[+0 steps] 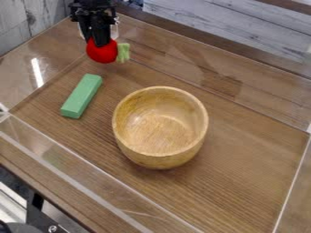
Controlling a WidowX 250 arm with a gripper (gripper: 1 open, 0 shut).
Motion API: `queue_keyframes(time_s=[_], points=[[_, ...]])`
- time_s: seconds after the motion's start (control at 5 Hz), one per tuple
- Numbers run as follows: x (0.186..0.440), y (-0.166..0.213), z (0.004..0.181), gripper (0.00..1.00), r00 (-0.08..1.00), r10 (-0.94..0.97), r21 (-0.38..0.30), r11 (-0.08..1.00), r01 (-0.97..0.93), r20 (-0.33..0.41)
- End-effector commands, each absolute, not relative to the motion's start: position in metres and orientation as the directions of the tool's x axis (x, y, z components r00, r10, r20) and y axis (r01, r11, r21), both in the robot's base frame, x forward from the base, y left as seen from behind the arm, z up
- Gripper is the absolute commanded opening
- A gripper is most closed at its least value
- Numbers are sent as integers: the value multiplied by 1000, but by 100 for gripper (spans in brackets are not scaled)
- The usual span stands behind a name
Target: Move the red object to the left side of the table
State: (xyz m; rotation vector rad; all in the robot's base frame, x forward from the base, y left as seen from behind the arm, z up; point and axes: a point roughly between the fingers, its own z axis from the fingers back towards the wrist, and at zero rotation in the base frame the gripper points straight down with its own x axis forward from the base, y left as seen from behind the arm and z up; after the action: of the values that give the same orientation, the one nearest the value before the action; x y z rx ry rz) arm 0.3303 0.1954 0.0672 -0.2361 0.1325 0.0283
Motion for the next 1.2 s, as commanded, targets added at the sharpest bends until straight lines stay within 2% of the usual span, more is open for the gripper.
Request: queue_keyframes(time_s=[0.0,0.2,0.4,0.6,0.8,1.0], points=[[334,214,80,0,996,33,-186,981,-49,-86],[337,209,87,0,993,60,-189,979,-78,-97],[341,203,92,100,990,82,-186,977,-102,-112],[342,199,78,0,986,104,-179,976,-126,-127],[346,194,67,0,984,123,-177,973,-146,-132],[343,200,66,100,981,134,-179,971,-158,-141]])
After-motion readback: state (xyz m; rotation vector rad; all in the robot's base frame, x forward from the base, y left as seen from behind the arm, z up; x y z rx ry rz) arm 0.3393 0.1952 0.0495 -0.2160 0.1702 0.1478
